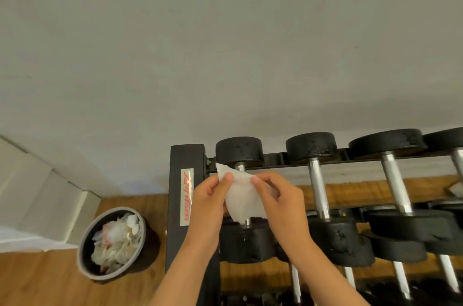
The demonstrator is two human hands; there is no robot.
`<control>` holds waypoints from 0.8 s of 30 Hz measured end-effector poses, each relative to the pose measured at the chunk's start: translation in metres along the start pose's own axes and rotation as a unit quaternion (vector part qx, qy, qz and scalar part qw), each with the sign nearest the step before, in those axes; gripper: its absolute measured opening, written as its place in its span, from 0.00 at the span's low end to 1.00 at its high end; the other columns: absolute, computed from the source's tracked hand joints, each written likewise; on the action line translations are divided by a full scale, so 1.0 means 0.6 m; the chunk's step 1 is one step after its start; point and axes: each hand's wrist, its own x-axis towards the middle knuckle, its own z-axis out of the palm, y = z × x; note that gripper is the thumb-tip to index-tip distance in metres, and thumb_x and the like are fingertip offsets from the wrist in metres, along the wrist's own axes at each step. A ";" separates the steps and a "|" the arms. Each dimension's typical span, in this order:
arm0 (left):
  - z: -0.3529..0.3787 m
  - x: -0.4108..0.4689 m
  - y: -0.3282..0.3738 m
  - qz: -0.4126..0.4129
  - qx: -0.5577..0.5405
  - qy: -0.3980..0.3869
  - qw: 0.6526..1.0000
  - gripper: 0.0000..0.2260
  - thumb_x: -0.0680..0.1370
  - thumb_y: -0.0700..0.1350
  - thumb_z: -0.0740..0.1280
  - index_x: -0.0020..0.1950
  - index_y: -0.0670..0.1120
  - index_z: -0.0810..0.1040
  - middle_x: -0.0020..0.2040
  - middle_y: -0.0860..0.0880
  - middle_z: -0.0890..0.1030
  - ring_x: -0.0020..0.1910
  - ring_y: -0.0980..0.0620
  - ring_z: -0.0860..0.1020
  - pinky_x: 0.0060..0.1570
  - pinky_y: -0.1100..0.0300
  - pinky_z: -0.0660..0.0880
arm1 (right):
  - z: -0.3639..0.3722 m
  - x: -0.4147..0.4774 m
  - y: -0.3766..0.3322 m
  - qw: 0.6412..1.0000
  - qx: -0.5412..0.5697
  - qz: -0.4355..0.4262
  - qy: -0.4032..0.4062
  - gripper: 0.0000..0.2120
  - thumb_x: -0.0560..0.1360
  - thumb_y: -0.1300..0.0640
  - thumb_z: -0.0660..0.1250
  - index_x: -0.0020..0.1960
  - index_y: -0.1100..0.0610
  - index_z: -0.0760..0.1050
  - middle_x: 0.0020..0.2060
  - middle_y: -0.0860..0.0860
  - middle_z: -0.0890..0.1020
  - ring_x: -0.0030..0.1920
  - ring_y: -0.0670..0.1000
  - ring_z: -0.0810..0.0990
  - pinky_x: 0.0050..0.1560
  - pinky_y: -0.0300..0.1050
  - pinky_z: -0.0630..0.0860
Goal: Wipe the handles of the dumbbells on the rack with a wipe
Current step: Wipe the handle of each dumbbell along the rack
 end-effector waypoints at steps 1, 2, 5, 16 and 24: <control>0.000 0.000 0.002 0.001 -0.002 -0.006 1.000 0.11 0.78 0.48 0.66 0.57 0.44 0.80 0.52 0.44 0.83 0.50 0.46 0.83 0.46 0.55 0.81 | -0.004 0.003 0.000 1.000 0.017 0.003 0.005 0.05 0.77 0.54 0.65 0.47 0.44 0.77 0.41 0.39 0.81 0.46 0.39 0.79 0.45 0.30 0.75; 0.001 0.002 0.002 0.004 -0.005 -0.013 1.000 0.11 0.78 0.47 0.65 0.57 0.43 0.80 0.52 0.44 0.84 0.50 0.47 0.83 0.46 0.55 0.81 | -0.007 0.006 0.000 0.999 0.040 0.011 0.005 0.07 0.78 0.56 0.65 0.45 0.44 0.77 0.40 0.39 0.81 0.45 0.39 0.79 0.45 0.30 0.74; 0.004 0.003 -0.001 0.005 -0.014 -0.015 1.000 0.11 0.78 0.47 0.65 0.57 0.44 0.80 0.52 0.45 0.84 0.50 0.49 0.84 0.46 0.56 0.81 | -0.014 0.012 -0.002 0.992 0.116 0.056 -0.007 0.07 0.79 0.58 0.64 0.44 0.51 0.78 0.40 0.41 0.82 0.43 0.41 0.80 0.42 0.32 0.76; 0.014 0.011 -0.001 -0.084 -0.144 -0.026 0.986 0.26 0.68 0.53 0.67 0.63 0.44 0.74 0.60 0.41 0.79 0.59 0.42 0.78 0.55 0.47 0.77 | -0.041 0.029 0.009 0.949 0.249 0.178 0.069 0.09 0.81 0.56 0.60 0.48 0.58 0.76 0.43 0.52 0.83 0.45 0.49 0.83 0.41 0.37 0.79; 0.000 0.022 -0.007 -0.055 -0.188 -0.132 0.972 0.19 0.67 0.41 0.78 0.52 0.39 0.75 0.58 0.41 0.79 0.58 0.45 0.81 0.48 0.57 0.81 | -0.051 0.053 0.011 0.916 0.316 0.221 0.114 0.08 0.82 0.57 0.57 0.56 0.55 0.74 0.51 0.53 0.81 0.52 0.52 0.81 0.41 0.39 0.78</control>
